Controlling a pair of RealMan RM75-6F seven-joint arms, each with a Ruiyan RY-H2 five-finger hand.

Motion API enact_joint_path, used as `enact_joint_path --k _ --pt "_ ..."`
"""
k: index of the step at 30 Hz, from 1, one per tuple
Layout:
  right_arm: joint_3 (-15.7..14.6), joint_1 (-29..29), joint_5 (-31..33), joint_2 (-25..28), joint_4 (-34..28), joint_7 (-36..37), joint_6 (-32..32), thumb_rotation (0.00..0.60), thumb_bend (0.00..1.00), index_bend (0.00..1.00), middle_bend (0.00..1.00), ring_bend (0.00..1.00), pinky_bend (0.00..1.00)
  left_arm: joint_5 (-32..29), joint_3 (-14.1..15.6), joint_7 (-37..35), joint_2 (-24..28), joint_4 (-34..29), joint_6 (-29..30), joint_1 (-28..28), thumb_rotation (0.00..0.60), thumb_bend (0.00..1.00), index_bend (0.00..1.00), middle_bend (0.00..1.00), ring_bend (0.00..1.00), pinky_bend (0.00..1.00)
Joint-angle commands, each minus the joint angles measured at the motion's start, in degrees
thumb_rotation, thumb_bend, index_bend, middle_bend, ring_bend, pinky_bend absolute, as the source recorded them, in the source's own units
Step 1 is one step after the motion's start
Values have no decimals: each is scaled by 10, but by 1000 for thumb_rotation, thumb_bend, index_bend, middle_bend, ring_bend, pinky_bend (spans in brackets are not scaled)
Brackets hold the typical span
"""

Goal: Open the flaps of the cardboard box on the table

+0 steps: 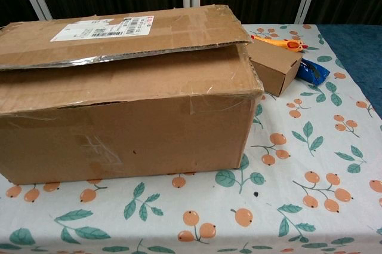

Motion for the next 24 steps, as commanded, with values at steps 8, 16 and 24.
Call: enact_joint_path --k 8,16,24 --pt "2 11 -20 -5 -6 -4 -3 600 170 0 0 0 0 0 3 -26 3 4 -1 1 496 145 42 39 21 164" --pt "16 72 -79 11 -102 -77 -53 600 173 0 0 0 0 -4 1 -39 3 11 -2 -1 492 146 41 39 21 164" --pt "64 201 -67 -42 -208 -211 -198 600 173 0 0 0 0 -2 6 -37 -1 11 10 10 495 145 41 39 21 164"
